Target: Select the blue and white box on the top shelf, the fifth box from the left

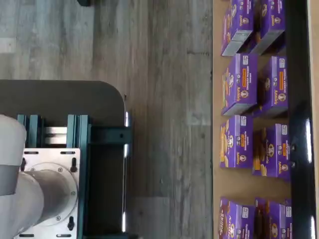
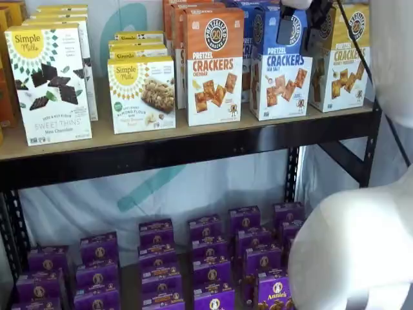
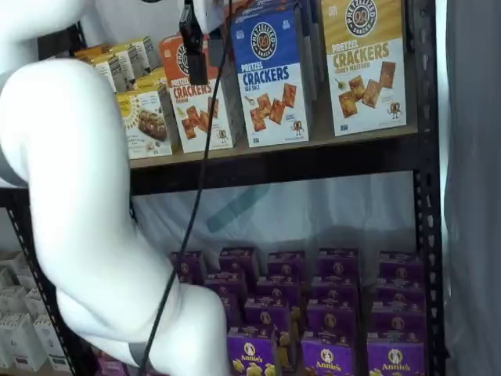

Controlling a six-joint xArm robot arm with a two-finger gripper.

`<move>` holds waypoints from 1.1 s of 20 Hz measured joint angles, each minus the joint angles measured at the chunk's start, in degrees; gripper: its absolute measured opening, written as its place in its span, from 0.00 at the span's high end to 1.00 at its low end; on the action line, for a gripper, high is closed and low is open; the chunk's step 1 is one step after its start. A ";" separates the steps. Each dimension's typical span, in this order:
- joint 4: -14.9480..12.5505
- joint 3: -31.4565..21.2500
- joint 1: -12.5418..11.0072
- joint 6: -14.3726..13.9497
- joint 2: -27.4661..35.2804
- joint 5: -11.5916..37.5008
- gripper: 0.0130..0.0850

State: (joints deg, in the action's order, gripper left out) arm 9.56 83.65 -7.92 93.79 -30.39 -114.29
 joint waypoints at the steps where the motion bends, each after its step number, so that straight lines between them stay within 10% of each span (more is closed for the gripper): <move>1: -1.01 0.10 0.56 -0.16 0.13 -0.11 0.00; 3: -5.71 0.08 3.34 -0.77 0.88 -0.07 0.00; 6: -5.87 -0.49 2.94 -0.44 1.37 0.75 0.00; 22: 12.43 0.62 -6.58 1.46 1.98 6.99 0.00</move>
State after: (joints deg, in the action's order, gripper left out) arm 21.98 84.27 -14.50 95.25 -28.41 -107.29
